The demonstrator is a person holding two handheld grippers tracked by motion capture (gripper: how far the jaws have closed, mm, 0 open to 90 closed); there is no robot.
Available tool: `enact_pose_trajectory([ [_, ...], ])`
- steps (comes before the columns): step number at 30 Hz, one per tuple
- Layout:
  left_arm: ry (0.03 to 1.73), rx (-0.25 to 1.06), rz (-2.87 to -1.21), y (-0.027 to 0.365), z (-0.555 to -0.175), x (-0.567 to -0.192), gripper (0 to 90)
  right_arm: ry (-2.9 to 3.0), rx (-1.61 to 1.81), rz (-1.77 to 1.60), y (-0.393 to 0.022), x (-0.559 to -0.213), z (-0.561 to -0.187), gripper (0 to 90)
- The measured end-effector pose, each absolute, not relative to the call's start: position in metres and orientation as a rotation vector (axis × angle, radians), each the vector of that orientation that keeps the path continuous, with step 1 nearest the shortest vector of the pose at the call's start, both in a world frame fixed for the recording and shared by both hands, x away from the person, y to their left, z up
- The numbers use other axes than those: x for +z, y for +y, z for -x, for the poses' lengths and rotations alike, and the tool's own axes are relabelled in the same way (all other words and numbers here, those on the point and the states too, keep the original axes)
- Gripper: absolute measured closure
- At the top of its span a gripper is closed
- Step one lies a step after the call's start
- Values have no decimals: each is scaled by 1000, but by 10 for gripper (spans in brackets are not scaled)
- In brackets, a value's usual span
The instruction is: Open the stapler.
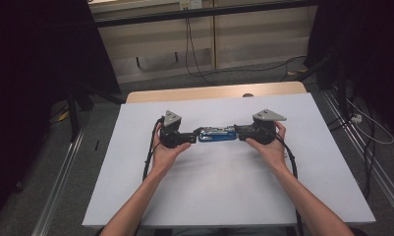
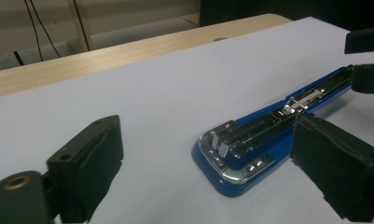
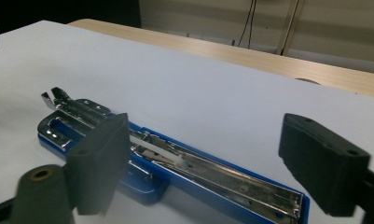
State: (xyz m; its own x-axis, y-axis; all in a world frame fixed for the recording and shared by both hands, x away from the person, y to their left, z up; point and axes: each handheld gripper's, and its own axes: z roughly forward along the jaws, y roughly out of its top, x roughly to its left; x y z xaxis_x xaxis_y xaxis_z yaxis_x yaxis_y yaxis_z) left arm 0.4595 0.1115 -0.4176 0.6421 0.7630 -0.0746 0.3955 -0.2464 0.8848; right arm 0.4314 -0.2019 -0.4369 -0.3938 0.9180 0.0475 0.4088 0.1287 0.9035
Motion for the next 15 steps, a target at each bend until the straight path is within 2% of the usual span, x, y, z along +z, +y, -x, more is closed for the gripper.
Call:
enact_pose_trajectory([
  [2, 912, 471, -1862, 116, -457, -417, 52, 1873, 1235, -1268, -202, -436, -430, 122],
  [9, 948, 458, -1826, 129, -448, -417, 46, 1866, 1233, -1256, -209, -433, -423, 65],
  [15, 912, 514, -1830, 142, -432, -417, 46, 1847, 1245, -1259, -218, -430, -414, 64],
])
